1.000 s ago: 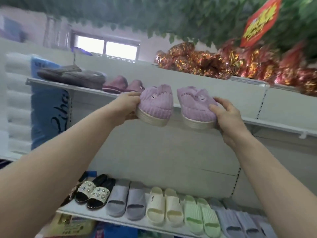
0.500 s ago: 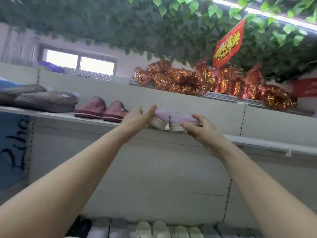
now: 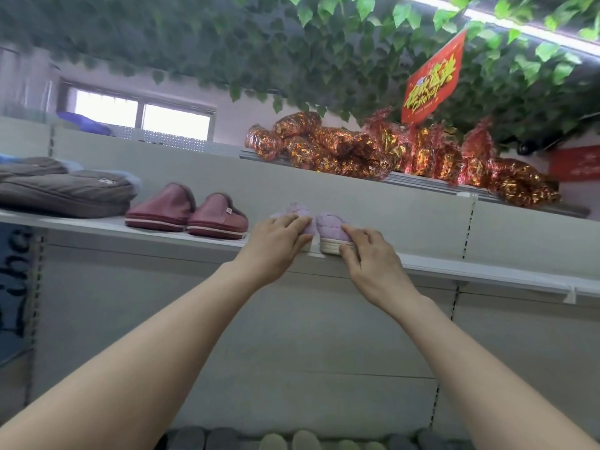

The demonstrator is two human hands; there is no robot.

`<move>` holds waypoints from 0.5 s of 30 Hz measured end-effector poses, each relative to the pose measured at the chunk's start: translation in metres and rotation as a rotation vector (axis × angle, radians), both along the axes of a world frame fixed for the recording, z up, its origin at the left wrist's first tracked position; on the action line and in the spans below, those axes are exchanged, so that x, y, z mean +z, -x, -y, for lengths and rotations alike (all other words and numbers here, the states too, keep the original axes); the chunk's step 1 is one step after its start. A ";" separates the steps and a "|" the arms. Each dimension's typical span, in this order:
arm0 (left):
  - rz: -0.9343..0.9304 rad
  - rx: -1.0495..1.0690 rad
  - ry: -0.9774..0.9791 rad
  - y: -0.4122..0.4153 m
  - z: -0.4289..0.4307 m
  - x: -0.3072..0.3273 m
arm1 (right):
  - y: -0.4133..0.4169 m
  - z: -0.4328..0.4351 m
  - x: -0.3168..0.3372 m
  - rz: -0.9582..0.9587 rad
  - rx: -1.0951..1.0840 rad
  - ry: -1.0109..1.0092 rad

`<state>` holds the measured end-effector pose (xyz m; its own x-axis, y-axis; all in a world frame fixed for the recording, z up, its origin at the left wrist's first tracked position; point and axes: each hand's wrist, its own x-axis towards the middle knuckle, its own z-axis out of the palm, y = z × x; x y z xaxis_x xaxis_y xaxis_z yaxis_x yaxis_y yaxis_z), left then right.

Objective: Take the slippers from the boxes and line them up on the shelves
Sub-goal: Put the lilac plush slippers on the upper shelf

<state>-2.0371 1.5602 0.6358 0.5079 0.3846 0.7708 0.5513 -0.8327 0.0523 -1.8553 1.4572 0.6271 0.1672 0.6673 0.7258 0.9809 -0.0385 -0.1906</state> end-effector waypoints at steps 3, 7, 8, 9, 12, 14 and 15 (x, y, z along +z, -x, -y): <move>-0.047 0.047 0.002 -0.005 -0.011 0.000 | -0.001 -0.013 -0.001 0.015 -0.036 0.028; -0.030 0.035 -0.018 -0.007 -0.019 -0.003 | -0.002 -0.024 -0.003 0.026 -0.053 0.037; -0.026 0.031 -0.033 -0.007 -0.019 -0.004 | -0.002 -0.025 -0.003 0.025 -0.058 0.035; -0.026 0.029 -0.046 -0.007 -0.019 -0.005 | -0.002 -0.025 -0.004 0.025 -0.062 0.031; -0.041 0.041 -0.067 -0.003 -0.015 -0.005 | -0.003 -0.022 -0.005 0.056 -0.072 0.023; -0.043 0.047 -0.090 0.001 -0.009 -0.007 | -0.004 -0.017 -0.006 0.099 -0.076 0.019; -0.043 0.052 -0.107 0.003 -0.005 -0.009 | -0.005 -0.014 -0.007 0.134 -0.076 0.013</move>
